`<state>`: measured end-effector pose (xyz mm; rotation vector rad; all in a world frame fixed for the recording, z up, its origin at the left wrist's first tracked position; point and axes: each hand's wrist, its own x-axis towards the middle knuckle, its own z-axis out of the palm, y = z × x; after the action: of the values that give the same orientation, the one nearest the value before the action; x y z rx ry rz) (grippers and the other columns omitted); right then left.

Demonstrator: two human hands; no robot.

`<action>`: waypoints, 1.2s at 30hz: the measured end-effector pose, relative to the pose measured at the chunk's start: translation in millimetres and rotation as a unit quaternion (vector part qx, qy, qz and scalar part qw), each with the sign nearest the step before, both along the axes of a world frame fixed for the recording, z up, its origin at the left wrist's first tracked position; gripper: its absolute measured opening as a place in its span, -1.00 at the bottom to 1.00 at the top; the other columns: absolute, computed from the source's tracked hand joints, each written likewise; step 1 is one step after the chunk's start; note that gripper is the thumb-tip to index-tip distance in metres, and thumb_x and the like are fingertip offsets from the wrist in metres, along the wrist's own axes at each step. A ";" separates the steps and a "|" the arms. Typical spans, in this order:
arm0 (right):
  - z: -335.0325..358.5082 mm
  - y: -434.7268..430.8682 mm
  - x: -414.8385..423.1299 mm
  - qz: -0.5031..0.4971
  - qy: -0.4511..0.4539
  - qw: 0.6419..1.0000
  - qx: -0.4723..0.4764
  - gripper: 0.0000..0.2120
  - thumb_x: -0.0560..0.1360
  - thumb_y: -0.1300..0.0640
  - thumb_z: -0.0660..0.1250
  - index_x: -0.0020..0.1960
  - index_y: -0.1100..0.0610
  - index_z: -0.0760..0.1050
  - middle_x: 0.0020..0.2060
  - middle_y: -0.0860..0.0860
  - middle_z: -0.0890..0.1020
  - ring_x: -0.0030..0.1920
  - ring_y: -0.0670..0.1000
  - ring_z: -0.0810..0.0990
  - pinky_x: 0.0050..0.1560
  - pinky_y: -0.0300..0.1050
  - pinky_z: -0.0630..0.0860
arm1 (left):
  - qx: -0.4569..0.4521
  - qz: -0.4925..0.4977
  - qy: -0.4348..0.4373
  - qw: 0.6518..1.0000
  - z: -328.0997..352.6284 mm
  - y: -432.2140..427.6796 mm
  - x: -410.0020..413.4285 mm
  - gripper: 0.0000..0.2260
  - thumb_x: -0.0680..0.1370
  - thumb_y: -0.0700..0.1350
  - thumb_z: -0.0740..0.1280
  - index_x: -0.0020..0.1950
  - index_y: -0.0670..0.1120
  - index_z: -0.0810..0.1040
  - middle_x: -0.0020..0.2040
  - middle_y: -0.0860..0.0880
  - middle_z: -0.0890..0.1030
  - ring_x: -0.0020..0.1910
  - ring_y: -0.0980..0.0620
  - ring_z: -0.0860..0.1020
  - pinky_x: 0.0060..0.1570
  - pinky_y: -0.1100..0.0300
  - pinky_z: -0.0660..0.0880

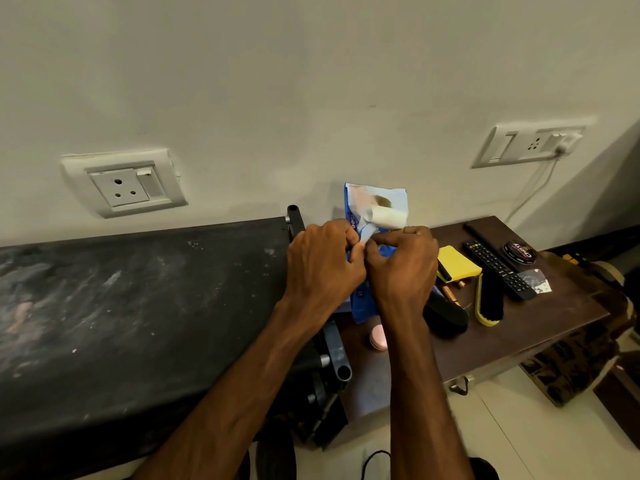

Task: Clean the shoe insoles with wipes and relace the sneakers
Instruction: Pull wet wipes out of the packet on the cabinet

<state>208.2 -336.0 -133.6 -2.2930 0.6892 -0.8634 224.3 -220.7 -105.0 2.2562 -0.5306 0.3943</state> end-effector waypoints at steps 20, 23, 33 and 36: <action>17.3 -4.6 -13.6 0.131 -0.165 0.934 0.288 -0.92 0.52 0.13 0.49 -0.01 0.12 0.70 -0.12 -0.04 0.74 -0.02 -0.06 0.70 0.04 -0.06 0.66 | 0.017 0.071 0.053 0.996 0.7 3.6 2.6 -0.85 0.53 0.00 0.44 -0.14 -0.07 0.63 -0.21 0.02 0.66 -0.22 0.07 0.61 -0.17 0.15 0.59; 18.3 -6.6 -15.8 0.150 -0.166 0.939 0.262 -0.90 0.55 0.13 0.46 0.02 0.14 0.69 -0.12 -0.03 0.75 -0.03 -0.06 0.72 0.05 -0.04 0.66 | 0.003 0.069 0.050 0.996 1.3 3.5 2.8 -0.85 0.52 -0.02 0.46 -0.17 -0.07 0.63 -0.24 0.02 0.66 -0.25 0.08 0.61 -0.18 0.07 0.62; 26.3 -10.6 -21.2 0.218 -0.166 0.927 0.257 -0.88 0.56 0.21 0.45 0.07 0.22 0.67 -0.13 0.04 0.76 -0.07 0.00 0.75 0.07 0.00 0.67 | -0.009 0.085 0.052 0.995 2.8 3.9 2.9 -0.83 0.49 0.00 0.47 -0.21 -0.07 0.63 -0.26 0.02 0.66 -0.26 0.05 0.62 -0.20 0.03 0.62; 29.9 -11.0 -21.6 0.222 -0.186 0.917 0.276 -0.86 0.57 0.24 0.43 0.11 0.25 0.66 -0.12 0.09 0.76 -0.06 0.01 0.75 0.06 -0.06 0.67 | 0.001 0.083 0.061 0.995 2.8 3.8 3.3 -0.82 0.51 0.03 0.47 -0.19 -0.07 0.64 -0.21 0.01 0.67 -0.21 0.04 0.63 -0.16 0.05 0.62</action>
<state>186.6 -347.0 -103.7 -1.6180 0.1859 -0.7361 227.6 -217.0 -102.2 2.3162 -0.2813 0.3356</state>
